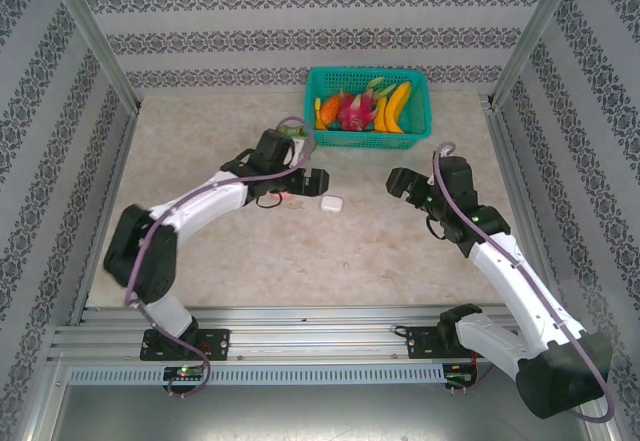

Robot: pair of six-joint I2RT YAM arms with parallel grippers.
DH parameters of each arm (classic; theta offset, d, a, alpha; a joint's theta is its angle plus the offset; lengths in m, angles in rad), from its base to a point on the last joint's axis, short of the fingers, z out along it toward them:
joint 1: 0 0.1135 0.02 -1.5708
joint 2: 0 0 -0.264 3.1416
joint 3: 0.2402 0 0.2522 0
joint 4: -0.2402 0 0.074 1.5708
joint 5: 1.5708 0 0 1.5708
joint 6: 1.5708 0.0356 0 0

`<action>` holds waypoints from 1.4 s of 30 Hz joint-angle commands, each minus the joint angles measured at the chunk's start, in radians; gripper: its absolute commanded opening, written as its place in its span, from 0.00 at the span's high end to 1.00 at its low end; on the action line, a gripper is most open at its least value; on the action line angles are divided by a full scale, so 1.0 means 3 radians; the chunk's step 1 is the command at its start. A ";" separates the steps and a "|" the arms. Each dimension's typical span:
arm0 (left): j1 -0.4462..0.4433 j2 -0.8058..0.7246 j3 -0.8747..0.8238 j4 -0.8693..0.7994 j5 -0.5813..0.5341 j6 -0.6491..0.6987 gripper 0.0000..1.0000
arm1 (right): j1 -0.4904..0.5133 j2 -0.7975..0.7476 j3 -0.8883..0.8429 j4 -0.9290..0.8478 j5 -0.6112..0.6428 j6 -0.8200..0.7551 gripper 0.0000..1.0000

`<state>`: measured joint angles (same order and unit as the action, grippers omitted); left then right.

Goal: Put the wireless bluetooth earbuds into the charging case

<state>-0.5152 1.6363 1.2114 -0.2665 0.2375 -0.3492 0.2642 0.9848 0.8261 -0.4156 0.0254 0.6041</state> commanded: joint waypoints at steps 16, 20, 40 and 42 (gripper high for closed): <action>0.0773 -0.1425 -0.2782 0.2940 -0.2000 0.1740 0.00 | -0.0308 0.0664 -0.1354 0.2733 0.1638 -0.1546 0.02; 0.1099 -0.1167 -0.3107 0.3571 -0.1891 0.1598 0.00 | -0.0322 0.0938 -0.1484 0.3444 0.1462 -0.1808 0.02; 0.1784 -0.0254 -0.2678 0.3675 -0.0321 0.1222 0.00 | -0.0737 0.1767 -0.1519 0.4503 0.0405 -0.1885 0.02; 0.1793 -0.0251 -0.2668 0.3664 -0.0337 0.1199 0.00 | -0.0738 0.1732 -0.1500 0.4393 0.0401 -0.1887 0.02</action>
<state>0.0090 1.5661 0.3954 0.8452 0.1097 0.0399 0.0429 1.5230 0.3584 0.9005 0.1692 0.0231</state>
